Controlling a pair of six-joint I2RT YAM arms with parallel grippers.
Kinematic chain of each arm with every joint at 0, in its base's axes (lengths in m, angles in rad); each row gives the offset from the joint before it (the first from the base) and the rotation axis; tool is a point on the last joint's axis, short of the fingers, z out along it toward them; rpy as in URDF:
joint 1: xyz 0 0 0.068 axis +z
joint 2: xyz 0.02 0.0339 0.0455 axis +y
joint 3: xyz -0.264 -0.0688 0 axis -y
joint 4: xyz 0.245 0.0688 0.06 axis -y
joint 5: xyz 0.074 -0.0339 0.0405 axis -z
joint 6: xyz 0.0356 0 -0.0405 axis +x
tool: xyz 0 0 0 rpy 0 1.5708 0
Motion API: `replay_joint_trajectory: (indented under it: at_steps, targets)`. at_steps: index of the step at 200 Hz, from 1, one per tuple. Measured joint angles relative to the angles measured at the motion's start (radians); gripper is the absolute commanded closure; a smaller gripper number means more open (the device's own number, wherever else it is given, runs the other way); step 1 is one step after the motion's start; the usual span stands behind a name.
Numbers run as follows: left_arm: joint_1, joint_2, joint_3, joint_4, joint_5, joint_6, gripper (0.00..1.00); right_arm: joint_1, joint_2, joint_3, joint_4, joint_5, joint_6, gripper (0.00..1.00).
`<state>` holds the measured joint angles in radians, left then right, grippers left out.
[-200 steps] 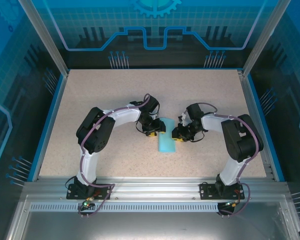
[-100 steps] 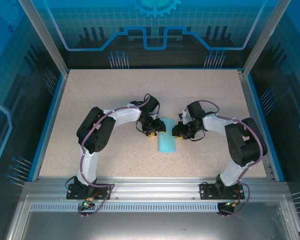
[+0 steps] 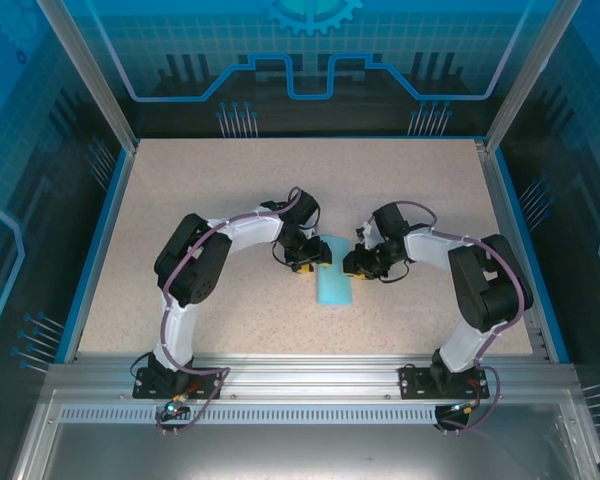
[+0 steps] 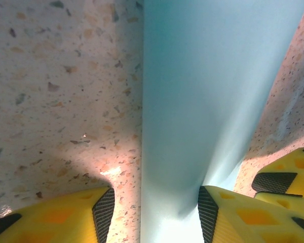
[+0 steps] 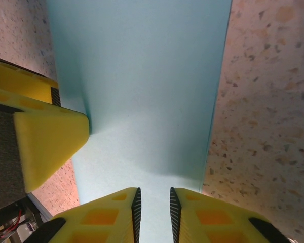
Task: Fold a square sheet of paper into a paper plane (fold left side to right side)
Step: Hold the square sheet of paper at the center of the table.
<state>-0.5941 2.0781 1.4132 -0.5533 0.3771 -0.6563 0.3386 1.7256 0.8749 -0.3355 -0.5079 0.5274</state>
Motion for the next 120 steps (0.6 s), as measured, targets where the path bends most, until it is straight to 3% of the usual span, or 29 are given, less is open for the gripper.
replay_joint_trajectory:
  at_steps: [120]
  targets:
    - [-0.005,-0.003,0.004,-0.006,-0.01,0.004,0.43,0.01,0.051,0.031,-0.042,0.009,-0.005,0.76]
